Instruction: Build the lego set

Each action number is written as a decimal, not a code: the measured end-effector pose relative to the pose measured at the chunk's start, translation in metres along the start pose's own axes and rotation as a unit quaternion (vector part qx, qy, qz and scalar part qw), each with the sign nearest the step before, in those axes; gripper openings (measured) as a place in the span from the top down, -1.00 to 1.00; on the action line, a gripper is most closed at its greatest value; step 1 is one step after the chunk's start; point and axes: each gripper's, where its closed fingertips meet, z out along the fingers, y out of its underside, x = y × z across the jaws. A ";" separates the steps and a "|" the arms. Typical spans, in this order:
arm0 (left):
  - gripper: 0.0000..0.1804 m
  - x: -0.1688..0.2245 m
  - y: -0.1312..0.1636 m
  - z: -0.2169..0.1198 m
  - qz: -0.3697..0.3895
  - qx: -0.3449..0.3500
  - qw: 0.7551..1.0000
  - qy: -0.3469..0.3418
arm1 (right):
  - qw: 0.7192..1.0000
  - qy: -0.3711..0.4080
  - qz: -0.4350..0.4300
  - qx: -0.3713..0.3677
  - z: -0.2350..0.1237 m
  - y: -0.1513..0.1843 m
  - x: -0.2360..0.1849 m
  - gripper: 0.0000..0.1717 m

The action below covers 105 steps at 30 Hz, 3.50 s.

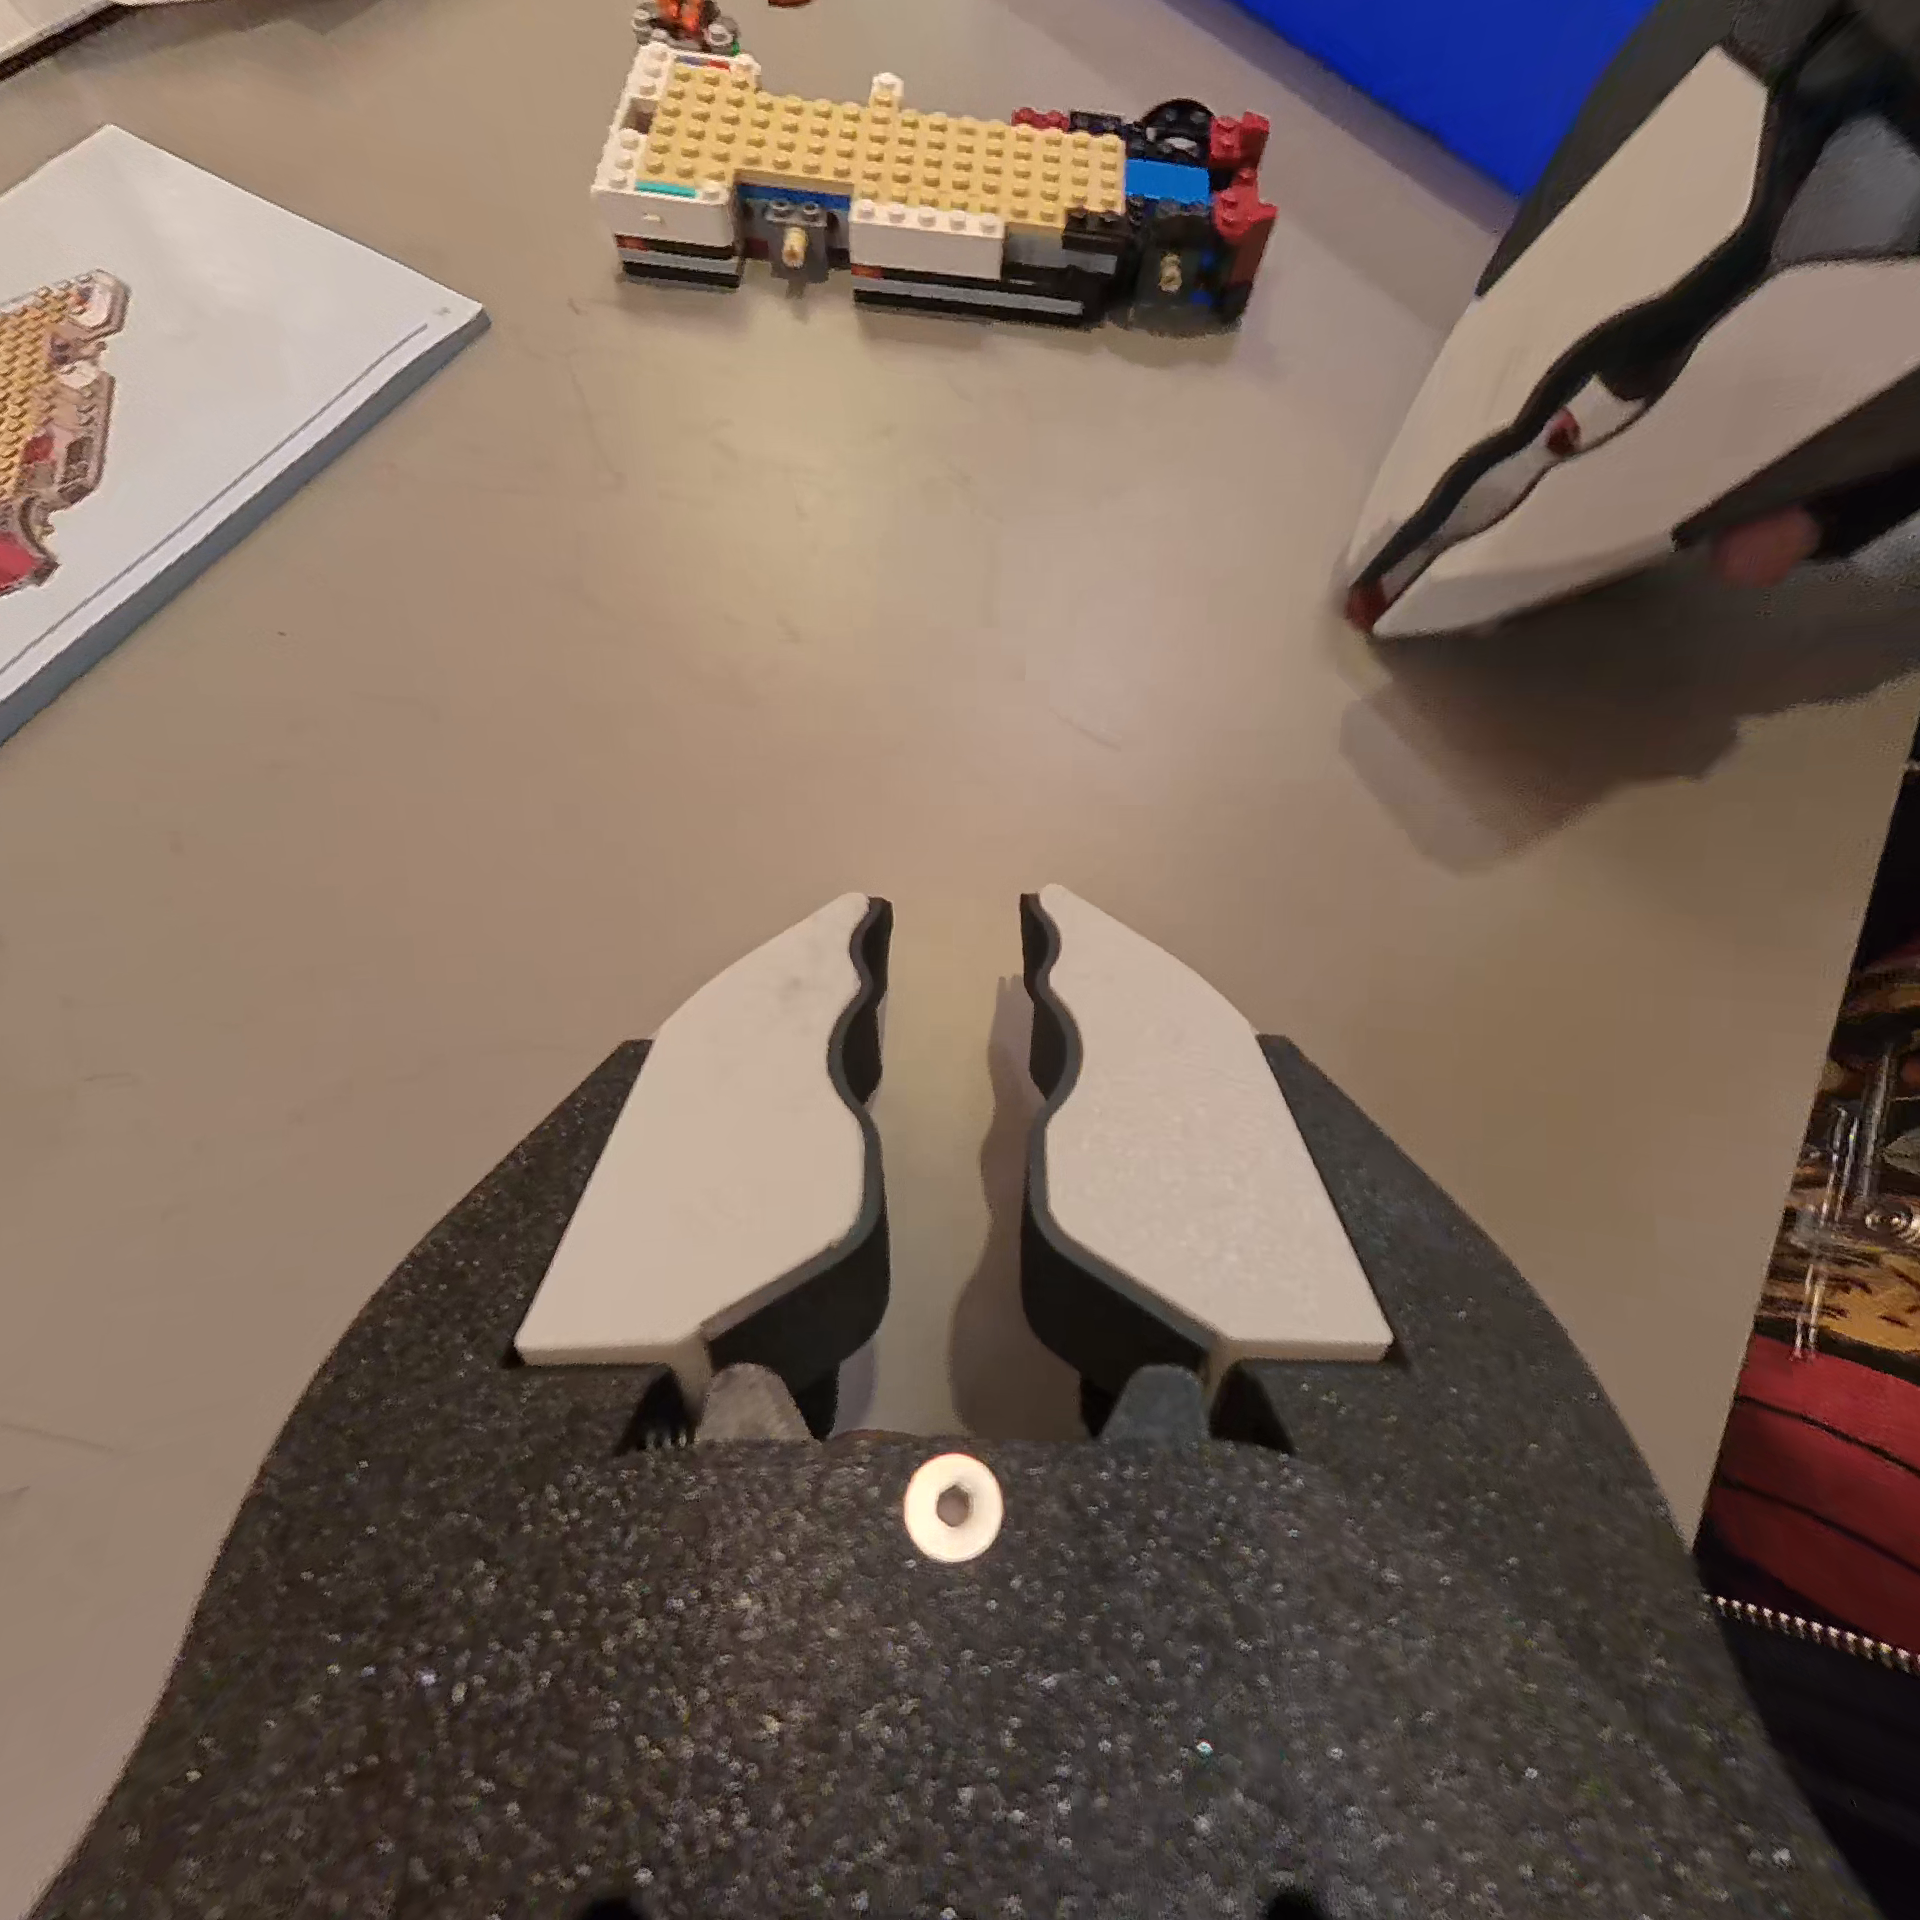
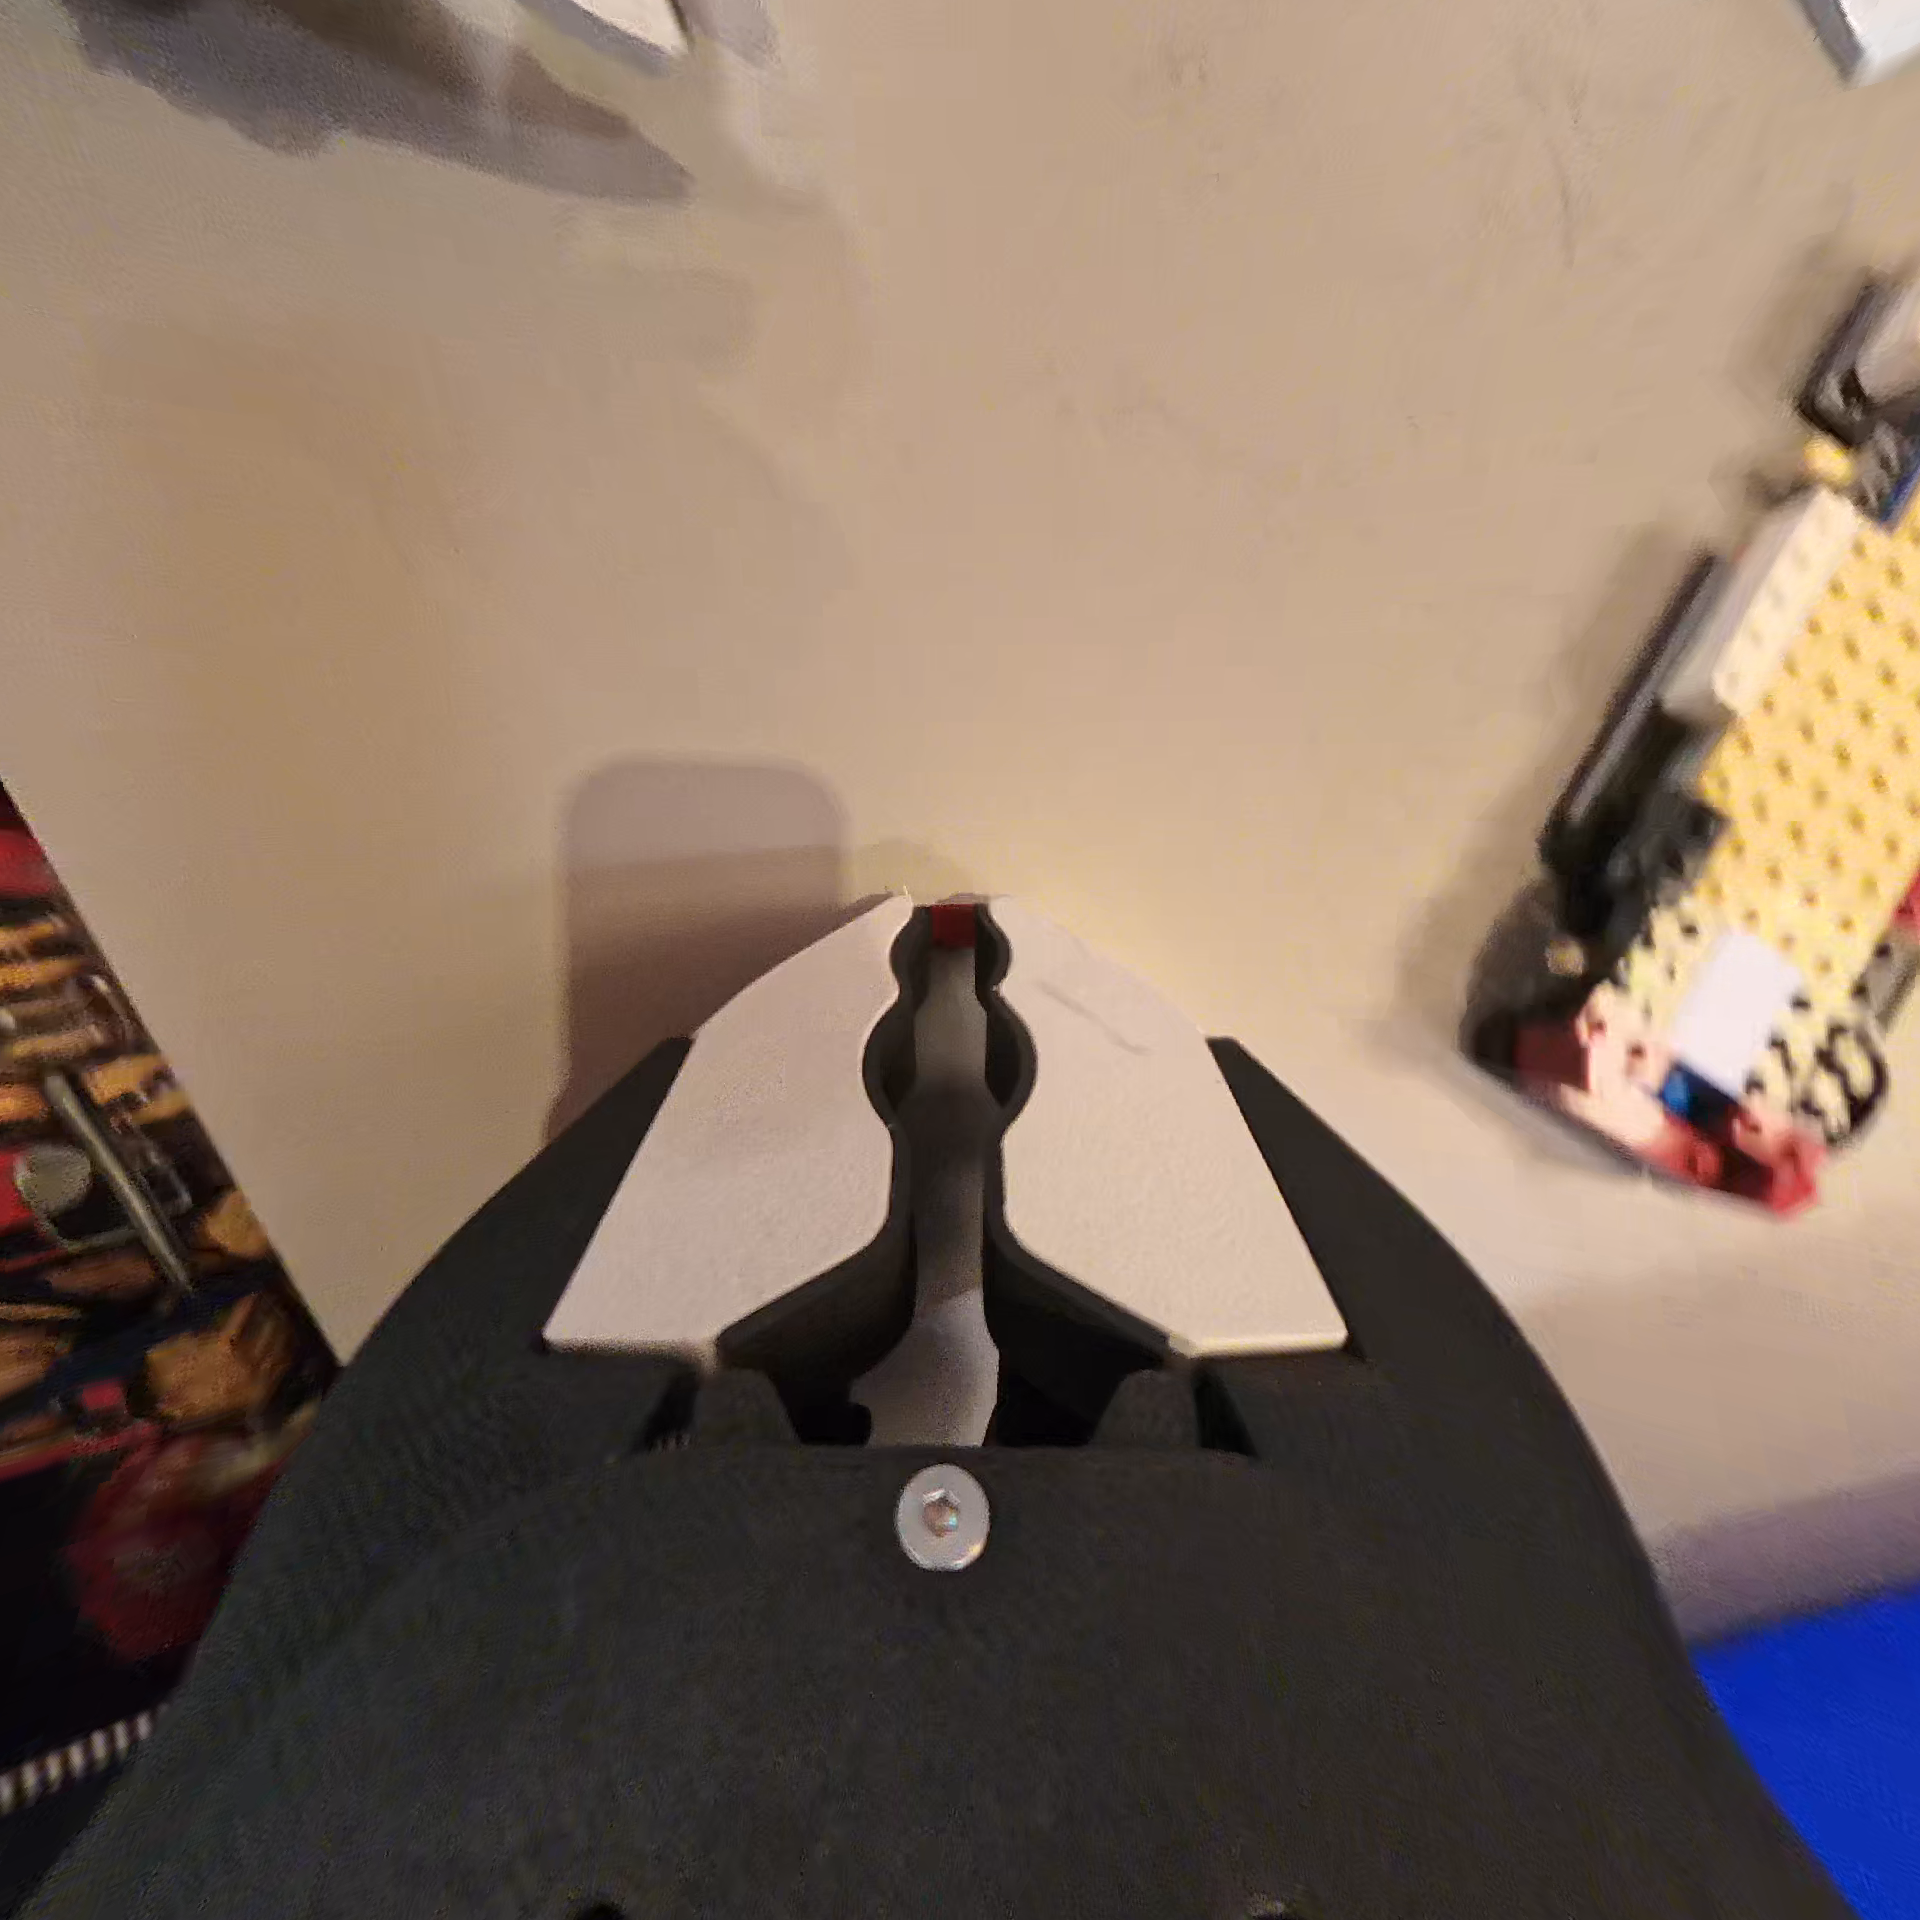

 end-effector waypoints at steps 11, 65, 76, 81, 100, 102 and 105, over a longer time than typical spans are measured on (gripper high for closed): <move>0.73 -0.032 0.008 -0.013 -0.074 0.008 0.997 -0.037 | 0.997 -0.009 -0.063 0.039 0.074 -0.116 -0.026 0.91; 0.73 -0.030 0.004 -0.010 -0.089 0.010 0.996 0.011 | 0.977 0.157 0.113 0.092 -0.012 -0.027 0.091 0.44; 0.69 -0.029 -0.013 -0.006 0.014 0.019 1.000 -0.009 | 0.958 0.202 0.199 -0.053 -0.007 0.020 0.144 0.18; 0.65 -0.025 -0.045 -0.002 0.139 0.038 0.989 -0.013 | 0.963 0.174 0.190 -0.077 -0.004 0.018 0.140 0.28; 0.46 -0.012 -0.132 0.159 0.626 0.049 0.771 -0.107 | 0.974 0.076 0.212 -0.037 -0.018 -0.021 0.136 0.28; 0.65 -0.013 -0.134 0.160 0.632 0.056 0.764 -0.117 | 0.975 0.080 0.206 -0.027 -0.019 -0.025 0.137 0.28; 0.73 -0.015 -0.137 0.153 0.610 0.063 0.781 -0.121 | 0.978 0.095 0.186 0.024 -0.034 -0.042 0.136 0.31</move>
